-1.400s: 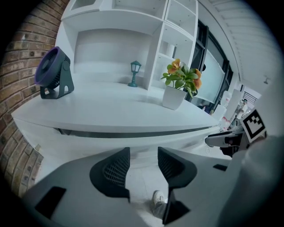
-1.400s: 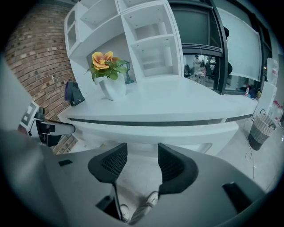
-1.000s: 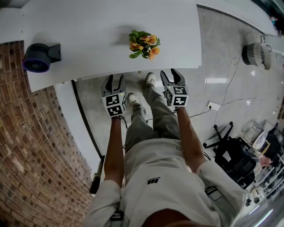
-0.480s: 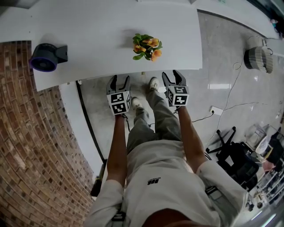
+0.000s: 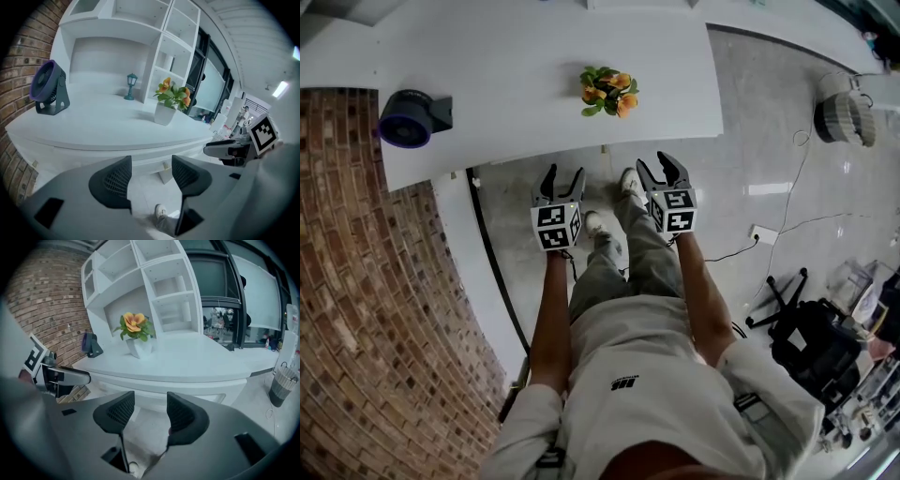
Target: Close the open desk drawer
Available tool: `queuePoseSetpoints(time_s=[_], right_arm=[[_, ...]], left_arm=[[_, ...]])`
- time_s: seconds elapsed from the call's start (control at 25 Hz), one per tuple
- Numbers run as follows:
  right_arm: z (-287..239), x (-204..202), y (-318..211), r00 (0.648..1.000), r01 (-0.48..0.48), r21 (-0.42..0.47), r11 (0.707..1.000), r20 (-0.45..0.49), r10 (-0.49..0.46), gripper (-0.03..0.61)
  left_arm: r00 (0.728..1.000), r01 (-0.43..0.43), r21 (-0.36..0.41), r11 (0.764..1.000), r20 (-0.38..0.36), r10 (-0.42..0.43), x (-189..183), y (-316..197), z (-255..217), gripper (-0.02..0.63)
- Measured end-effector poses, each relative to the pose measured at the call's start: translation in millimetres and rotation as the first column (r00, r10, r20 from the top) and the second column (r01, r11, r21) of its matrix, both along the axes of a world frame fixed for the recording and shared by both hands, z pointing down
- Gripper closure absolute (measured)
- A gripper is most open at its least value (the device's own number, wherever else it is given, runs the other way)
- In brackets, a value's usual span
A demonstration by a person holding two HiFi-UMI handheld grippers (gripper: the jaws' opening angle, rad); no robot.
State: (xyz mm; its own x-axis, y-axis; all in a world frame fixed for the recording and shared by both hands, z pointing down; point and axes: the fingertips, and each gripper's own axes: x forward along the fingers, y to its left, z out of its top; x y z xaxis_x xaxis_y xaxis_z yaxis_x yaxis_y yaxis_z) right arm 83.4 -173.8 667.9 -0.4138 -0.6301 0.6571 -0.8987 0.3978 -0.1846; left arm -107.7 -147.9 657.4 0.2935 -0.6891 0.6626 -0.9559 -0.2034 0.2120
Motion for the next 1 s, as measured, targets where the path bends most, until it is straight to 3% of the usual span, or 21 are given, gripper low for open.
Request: queuePoseSetpoints(time_s=[0.32,0.6,1.0], right_arm=[[-87,-26,55,0.999,0.052,0.156,0.986,-0.002,-0.052,0.362],[-149,-31,100,1.000,0.025,0.254,0.967,0.004,-0.027,0.362],[-187,-43,145,0.999,0.036,0.318,0.947,-0.012,-0.034,0.362]], left_arm=[[0.998,-0.062,0.171,0.983,0.009,0.061,12,35,-72,0.330],[0.997,-0.082,0.272,0.959,0.021,0.079,8,74,-122,0.331],[0.995,-0.095,0.343,0.934,0.017,0.095,4,111,-155,0.333]])
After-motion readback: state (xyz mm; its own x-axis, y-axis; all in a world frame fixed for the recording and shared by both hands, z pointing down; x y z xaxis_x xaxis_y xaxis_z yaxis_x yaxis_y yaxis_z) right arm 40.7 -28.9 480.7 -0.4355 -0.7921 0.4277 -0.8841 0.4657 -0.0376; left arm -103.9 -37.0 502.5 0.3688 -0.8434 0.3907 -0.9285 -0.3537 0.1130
